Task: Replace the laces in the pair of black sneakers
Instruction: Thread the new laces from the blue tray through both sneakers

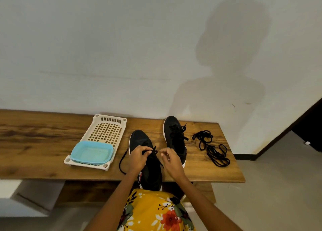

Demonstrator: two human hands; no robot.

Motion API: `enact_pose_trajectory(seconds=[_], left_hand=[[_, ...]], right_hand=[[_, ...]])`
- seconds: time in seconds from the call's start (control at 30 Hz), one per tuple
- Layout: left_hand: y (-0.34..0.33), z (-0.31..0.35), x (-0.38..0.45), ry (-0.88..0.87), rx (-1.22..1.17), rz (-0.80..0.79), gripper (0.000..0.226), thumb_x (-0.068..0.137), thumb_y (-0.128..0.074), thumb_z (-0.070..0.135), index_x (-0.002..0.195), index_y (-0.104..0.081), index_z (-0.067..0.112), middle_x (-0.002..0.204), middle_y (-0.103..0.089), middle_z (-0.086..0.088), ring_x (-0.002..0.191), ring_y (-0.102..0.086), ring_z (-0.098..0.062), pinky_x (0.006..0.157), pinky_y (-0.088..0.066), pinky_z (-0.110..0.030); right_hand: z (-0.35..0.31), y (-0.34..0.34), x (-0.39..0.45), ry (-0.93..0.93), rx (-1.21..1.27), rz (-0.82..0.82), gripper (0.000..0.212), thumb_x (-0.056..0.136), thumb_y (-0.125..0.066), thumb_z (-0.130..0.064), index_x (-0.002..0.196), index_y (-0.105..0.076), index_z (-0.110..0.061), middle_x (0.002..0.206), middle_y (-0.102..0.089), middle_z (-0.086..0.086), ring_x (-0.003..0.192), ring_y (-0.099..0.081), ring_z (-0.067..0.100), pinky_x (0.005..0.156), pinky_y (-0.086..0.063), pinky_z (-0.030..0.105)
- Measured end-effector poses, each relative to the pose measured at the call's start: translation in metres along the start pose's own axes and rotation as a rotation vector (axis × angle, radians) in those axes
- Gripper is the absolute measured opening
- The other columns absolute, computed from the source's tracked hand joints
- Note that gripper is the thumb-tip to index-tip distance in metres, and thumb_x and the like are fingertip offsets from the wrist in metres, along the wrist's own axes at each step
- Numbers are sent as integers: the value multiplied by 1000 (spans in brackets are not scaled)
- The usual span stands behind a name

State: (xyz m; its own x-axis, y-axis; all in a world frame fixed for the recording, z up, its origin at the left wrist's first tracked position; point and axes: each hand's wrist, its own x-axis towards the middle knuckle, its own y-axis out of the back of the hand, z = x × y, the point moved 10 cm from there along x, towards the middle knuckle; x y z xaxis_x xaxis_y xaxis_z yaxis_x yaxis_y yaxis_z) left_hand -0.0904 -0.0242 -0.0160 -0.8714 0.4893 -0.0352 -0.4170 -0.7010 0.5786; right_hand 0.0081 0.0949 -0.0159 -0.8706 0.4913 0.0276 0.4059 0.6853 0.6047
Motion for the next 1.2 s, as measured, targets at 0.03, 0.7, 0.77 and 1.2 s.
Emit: enact_pose_trajectory(seconds=[0.03, 0.7, 0.77, 1.2], left_hand=[[0, -1, 0, -5, -7, 8, 17, 91, -59, 19, 104, -70, 18, 104, -61, 1, 81, -55, -11, 70, -38, -21], [-17, -32, 5, 12, -271, 53, 15, 88, -63, 18, 99, -72, 15, 92, -67, 6, 73, -62, -24, 71, -50, -35], [-15, -34, 3, 18, -302, 70, 14, 88, -63, 18, 98, -71, 15, 91, -69, 4, 70, -60, -21, 69, -49, -33], [-13, -35, -4, 25, -347, 114, 5, 87, -64, 19, 89, -68, 22, 87, -67, 8, 84, -62, -9, 69, -46, -18]], right_hand=[[-3, 1, 7, 17, -11, 12, 20, 97, -49, -11, 111, -62, -10, 106, -56, 3, 93, -54, 8, 77, -39, 6], [19, -7, 36, -204, 332, 143, 7, 98, -50, -12, 100, -51, -19, 94, -58, 0, 63, -66, 14, 56, -55, 22], [29, -11, 28, -265, 335, 151, 8, 95, -55, -14, 103, -53, -14, 93, -57, -3, 74, -64, 13, 60, -50, 15], [15, -28, 15, -278, 235, 59, 14, 83, -71, -29, 83, -75, -16, 79, -70, -6, 79, -66, 6, 69, -52, 18]])
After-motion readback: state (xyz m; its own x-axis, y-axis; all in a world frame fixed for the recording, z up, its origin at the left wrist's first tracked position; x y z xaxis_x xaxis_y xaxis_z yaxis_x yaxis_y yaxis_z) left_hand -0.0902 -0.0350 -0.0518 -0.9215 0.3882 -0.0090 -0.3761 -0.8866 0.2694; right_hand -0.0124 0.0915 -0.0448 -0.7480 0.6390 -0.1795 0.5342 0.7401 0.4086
